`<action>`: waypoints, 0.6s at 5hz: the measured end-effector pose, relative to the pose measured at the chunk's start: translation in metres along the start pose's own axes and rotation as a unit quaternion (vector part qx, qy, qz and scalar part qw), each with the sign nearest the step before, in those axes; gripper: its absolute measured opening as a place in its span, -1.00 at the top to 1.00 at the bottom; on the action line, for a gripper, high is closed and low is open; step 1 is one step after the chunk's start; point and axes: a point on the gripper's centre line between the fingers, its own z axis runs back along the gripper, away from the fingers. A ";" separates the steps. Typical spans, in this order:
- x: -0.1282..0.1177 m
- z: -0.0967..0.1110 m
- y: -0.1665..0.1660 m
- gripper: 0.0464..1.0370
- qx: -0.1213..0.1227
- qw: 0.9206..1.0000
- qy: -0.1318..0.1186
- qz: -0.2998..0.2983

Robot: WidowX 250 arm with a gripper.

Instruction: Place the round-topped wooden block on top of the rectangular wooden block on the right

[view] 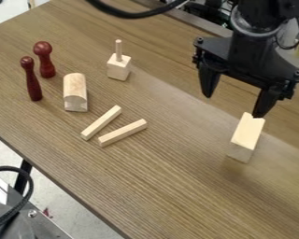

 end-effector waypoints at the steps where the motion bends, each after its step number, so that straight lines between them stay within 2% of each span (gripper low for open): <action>1: -0.005 -0.006 0.002 -0.92 0.006 1.000 0.012 0.000; 2: -0.017 -0.015 0.019 -0.92 0.038 0.999 0.034 0.007; 3: -0.024 -0.018 0.040 -0.92 0.067 0.997 0.043 0.018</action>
